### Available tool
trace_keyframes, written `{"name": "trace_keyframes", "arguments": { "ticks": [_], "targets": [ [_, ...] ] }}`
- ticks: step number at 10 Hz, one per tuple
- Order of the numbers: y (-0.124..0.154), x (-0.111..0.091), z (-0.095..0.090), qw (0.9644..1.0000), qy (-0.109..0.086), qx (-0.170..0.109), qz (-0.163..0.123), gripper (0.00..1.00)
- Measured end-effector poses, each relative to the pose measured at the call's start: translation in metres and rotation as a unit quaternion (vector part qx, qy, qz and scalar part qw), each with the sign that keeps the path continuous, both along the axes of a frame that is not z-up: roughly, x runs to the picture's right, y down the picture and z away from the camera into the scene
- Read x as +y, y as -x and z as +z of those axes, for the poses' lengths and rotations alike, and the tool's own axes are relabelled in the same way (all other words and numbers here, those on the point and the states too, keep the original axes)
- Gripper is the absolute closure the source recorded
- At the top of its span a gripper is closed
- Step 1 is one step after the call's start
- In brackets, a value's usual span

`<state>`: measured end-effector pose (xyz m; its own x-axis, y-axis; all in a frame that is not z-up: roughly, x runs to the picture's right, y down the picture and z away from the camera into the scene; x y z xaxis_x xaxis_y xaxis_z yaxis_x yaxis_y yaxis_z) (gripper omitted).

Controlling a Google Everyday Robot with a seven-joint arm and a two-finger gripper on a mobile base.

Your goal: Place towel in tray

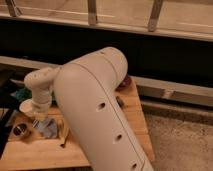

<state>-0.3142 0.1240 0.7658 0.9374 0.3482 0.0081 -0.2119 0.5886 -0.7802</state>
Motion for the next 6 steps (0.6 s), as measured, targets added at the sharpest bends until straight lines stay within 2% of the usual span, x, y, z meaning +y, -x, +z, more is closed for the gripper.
{"name": "trace_keyframes", "arguments": {
  "ticks": [2, 4, 5, 6],
  "targets": [
    [-0.026, -0.038, 0.002, 0.9994, -0.018, 0.019, 0.021, 1.0],
    [-0.065, -0.077, 0.01, 0.9969, -0.033, 0.047, 0.054, 1.0],
    [-0.072, -0.081, 0.012, 0.9962, -0.035, 0.053, 0.06, 1.0],
    [-0.066, -0.08, 0.011, 0.9964, -0.035, 0.048, 0.06, 1.0]
  ]
}}
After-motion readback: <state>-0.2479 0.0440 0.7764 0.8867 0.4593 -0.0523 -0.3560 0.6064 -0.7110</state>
